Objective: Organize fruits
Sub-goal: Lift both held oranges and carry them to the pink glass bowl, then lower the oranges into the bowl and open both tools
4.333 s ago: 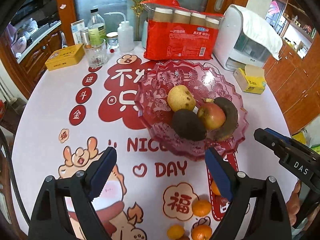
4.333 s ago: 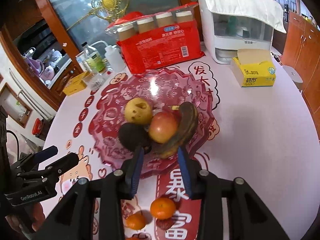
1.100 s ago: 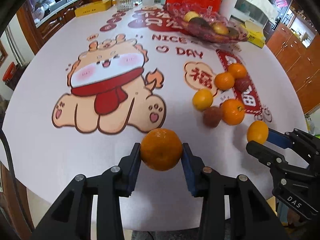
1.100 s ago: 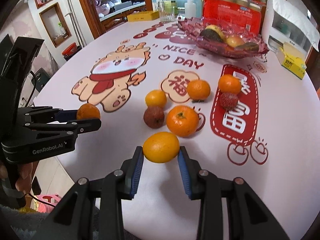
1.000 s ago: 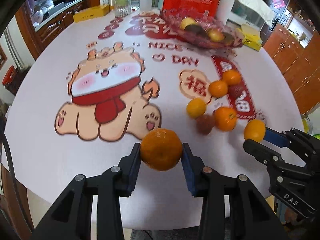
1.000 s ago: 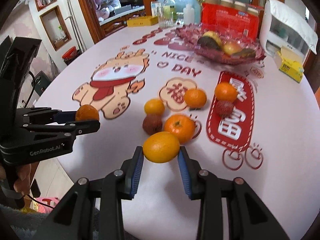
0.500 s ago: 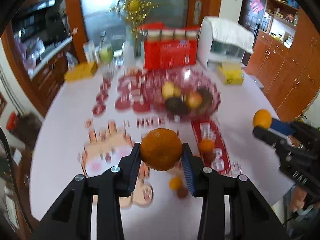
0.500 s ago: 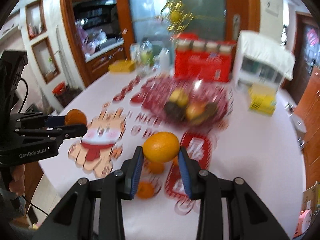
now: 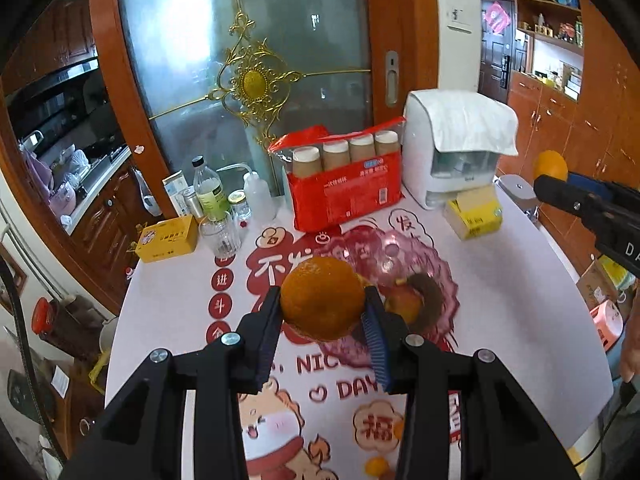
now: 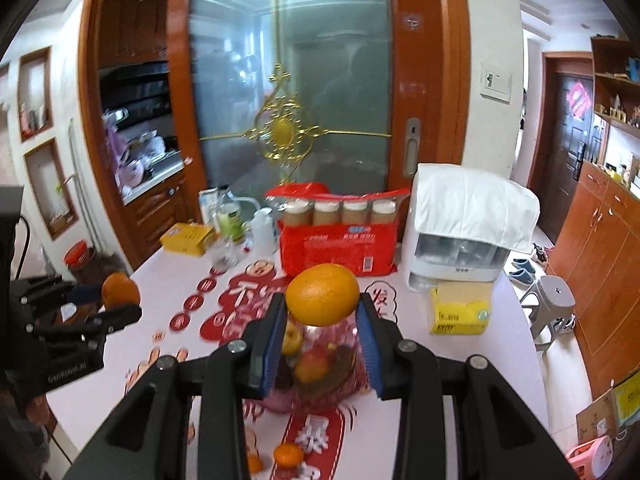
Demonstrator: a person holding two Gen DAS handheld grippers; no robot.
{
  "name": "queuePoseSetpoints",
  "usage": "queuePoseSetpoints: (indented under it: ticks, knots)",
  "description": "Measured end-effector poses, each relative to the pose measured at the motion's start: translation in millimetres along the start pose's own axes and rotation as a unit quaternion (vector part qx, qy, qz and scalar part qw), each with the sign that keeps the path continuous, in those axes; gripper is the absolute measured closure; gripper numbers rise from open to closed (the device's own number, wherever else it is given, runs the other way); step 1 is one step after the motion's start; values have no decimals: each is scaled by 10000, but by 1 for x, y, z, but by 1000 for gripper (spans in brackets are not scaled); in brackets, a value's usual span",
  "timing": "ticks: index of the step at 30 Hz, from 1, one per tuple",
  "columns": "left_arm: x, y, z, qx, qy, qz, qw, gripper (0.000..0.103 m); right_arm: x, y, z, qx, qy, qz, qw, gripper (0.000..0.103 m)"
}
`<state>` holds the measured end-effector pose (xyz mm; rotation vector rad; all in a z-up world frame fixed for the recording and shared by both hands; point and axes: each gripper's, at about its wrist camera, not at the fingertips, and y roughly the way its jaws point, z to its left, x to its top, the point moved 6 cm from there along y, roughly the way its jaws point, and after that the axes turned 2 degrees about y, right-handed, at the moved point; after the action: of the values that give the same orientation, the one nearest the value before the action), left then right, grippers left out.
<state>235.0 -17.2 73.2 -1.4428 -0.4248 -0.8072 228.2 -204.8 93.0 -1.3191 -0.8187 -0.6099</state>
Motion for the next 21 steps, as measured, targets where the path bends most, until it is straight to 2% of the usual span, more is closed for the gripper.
queuePoseSetpoints:
  ticks: [3, 7, 15, 21]
  knots:
    - [13, 24, 6, 91, 6, 54, 9999, 65, 8, 27, 0, 13, 108, 117, 9999, 68]
    - [14, 68, 11, 1, -66, 288, 9996, 65, 1, 72, 5, 50, 201, 459, 9987, 68]
    - [-21, 181, 4, -273, -178, 1069, 9937, 65, -60, 175, 7, 10, 403, 1377, 9897, 67]
    - [-54, 243, -8, -369, -73, 1484, 9882, 65, -107, 235, 4, -67, 462, 1970, 9793, 67]
